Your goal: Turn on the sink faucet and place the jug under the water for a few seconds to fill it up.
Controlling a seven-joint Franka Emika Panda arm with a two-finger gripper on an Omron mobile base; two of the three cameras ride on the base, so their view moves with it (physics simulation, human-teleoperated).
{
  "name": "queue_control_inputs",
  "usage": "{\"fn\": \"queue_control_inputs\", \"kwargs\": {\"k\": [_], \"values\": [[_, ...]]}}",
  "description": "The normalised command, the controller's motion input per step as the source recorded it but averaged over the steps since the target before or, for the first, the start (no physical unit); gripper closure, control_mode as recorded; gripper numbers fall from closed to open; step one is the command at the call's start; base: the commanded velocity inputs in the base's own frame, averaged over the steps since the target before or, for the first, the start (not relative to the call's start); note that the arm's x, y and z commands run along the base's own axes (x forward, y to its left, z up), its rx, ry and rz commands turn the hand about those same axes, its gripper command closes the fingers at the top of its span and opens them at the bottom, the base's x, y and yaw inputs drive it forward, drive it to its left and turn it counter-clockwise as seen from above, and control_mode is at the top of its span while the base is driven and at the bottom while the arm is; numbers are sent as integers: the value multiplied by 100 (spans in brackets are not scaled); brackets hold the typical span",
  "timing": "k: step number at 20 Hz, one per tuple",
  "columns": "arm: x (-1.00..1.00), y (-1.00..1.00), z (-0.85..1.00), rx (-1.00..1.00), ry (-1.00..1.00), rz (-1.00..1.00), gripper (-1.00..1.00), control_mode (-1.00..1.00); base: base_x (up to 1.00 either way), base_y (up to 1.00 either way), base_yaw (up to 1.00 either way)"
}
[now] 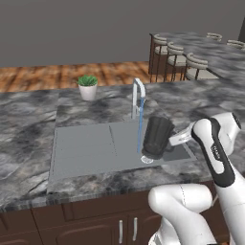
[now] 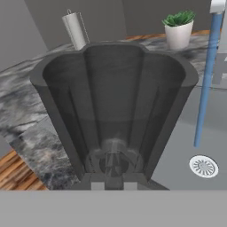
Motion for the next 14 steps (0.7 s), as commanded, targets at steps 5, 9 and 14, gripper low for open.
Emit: {"fn": "queue_control_inputs", "kwargs": {"k": [5,9,14], "values": [[5,-5,0,0,0,-1,100,-100,0,0,0],[3,0,-5,0,1,0,100,-100,0,0,0],[1,0,-3,0,0,0,100,-100,0,0,0]]}}
